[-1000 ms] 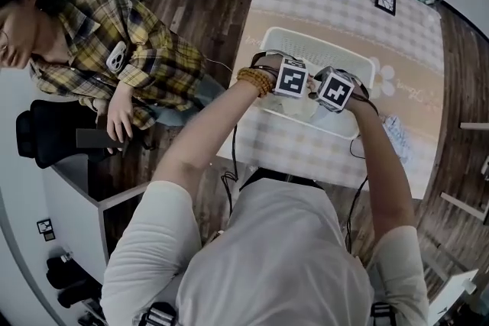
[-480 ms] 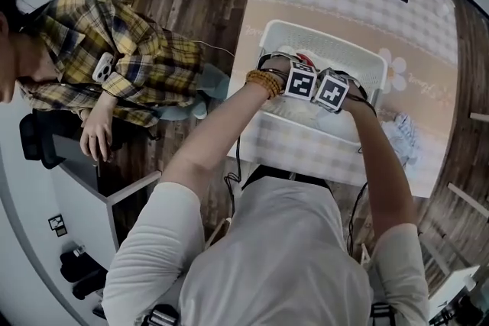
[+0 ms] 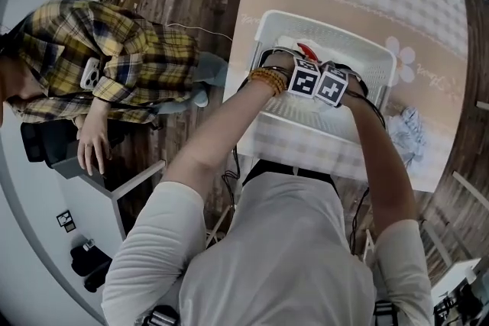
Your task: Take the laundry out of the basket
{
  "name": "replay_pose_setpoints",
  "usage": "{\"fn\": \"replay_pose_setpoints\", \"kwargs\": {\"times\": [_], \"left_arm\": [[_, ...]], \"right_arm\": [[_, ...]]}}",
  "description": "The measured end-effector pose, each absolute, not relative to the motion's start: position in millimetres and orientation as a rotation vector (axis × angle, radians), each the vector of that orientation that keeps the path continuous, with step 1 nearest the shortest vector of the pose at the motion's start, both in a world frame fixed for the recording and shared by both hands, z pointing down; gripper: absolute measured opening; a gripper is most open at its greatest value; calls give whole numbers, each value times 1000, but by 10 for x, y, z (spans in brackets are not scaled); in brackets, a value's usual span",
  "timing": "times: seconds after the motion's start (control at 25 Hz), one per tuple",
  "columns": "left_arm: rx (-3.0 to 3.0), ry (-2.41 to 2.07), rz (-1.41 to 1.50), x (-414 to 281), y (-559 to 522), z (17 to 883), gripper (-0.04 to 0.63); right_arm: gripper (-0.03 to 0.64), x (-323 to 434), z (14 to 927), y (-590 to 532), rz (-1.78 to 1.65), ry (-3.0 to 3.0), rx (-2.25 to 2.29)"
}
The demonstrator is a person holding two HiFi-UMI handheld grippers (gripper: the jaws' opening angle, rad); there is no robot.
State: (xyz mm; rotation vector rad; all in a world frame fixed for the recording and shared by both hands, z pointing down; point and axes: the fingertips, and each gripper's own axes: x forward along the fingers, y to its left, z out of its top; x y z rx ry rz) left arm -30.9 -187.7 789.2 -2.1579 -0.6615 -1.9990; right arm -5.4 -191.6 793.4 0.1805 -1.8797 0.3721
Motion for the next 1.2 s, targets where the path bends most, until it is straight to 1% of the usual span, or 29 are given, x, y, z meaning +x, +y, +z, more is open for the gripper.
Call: {"fn": "replay_pose_setpoints", "kwargs": {"times": [0.12, 0.2, 0.28, 0.4, 0.52, 0.72, 1.2], "left_arm": [[-2146, -695, -1991, -305, -1831, 7936, 320], [-2142, -715, -1991, -299, -1810, 7941, 306], [-2133, -741, -1999, -318, -1780, 7942, 275], [-2126, -772, -2013, -350, -1731, 7944, 218], [-2137, -786, -2031, -370, -1694, 7933, 185], [-2175, -788, -2053, -394, -1588, 7750, 136], [-2179, -629, -2033, -282, -1780, 7008, 121]], "right_arm": [[339, -63, 7945, -1889, 359, -1886, 177], [327, -69, 7944, -1884, 349, -1892, 174], [294, -95, 7939, -1862, 342, -1900, 162], [222, -139, 7932, -1797, 354, -1911, 140], [191, -152, 7931, -1761, 378, -1915, 132], [179, -41, 7781, -1762, 347, -1853, 164], [176, 96, 6968, -1932, 219, -1839, 214]]}}
